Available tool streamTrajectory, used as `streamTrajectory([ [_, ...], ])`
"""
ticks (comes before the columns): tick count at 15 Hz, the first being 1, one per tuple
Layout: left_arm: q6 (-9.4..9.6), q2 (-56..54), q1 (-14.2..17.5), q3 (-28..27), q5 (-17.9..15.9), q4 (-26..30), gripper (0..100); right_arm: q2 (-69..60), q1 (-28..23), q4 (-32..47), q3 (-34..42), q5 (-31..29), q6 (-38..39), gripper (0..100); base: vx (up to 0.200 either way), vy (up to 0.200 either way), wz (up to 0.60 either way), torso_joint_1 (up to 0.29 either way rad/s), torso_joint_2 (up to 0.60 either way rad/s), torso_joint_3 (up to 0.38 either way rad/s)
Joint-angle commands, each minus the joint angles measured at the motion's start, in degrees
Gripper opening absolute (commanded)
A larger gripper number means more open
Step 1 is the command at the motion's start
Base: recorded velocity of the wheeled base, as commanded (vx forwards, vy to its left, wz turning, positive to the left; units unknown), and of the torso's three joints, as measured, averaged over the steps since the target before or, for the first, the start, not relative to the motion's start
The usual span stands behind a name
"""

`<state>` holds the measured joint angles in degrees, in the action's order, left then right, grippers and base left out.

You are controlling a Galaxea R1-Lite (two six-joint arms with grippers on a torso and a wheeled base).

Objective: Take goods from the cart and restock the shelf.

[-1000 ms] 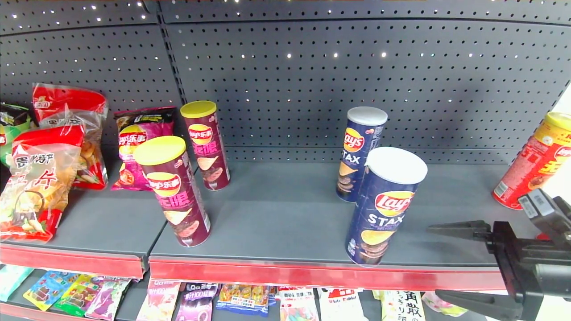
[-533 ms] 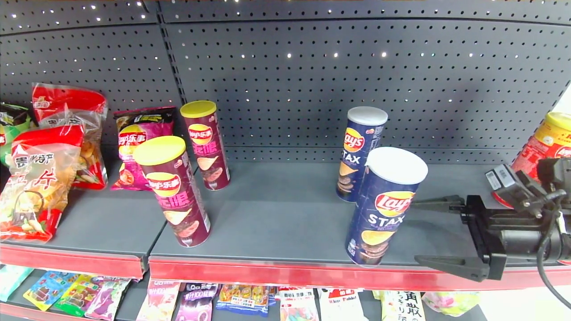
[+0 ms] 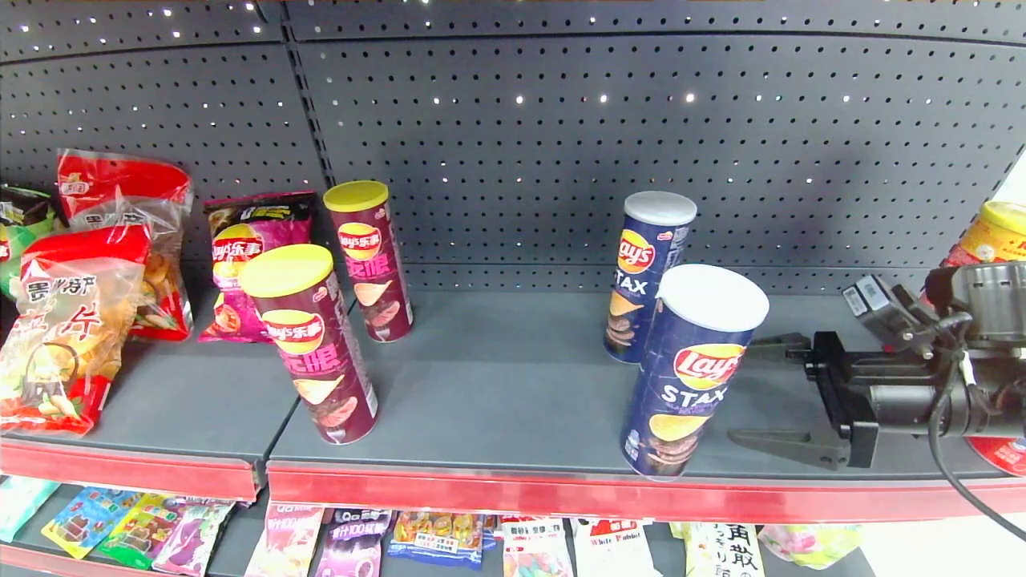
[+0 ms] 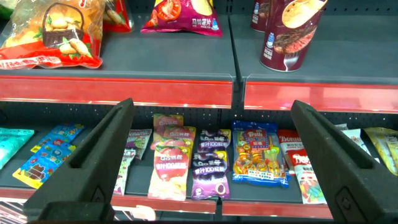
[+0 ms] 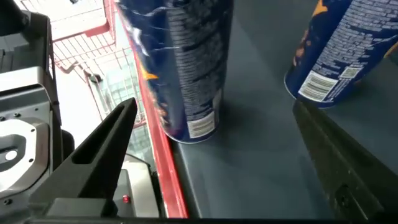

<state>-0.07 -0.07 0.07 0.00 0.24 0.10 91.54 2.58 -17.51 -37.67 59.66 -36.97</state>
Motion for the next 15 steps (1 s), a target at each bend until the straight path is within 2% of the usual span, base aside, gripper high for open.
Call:
streamTrajectory([
  [1,-0.01,0.07,0.01,0.00,0.02,-0.01,100,0.75,-0.12,0.02,-0.48,0.02,-0.03,100,0.000,0.000,0.00,0.000,0.00,0.000],
  [12,-0.01,0.07,0.01,0.00,0.02,-0.01,100,4.35,3.92,0.02,-4.25,3.09,-0.20,100,0.000,0.000,0.00,0.000,0.00,0.000],
  [15,-0.01,0.07,0.01,0.00,0.02,-0.01,100,5.32,4.89,0.02,-4.17,3.36,-2.75,100,0.000,0.000,0.00,0.000,0.00,0.000],
])
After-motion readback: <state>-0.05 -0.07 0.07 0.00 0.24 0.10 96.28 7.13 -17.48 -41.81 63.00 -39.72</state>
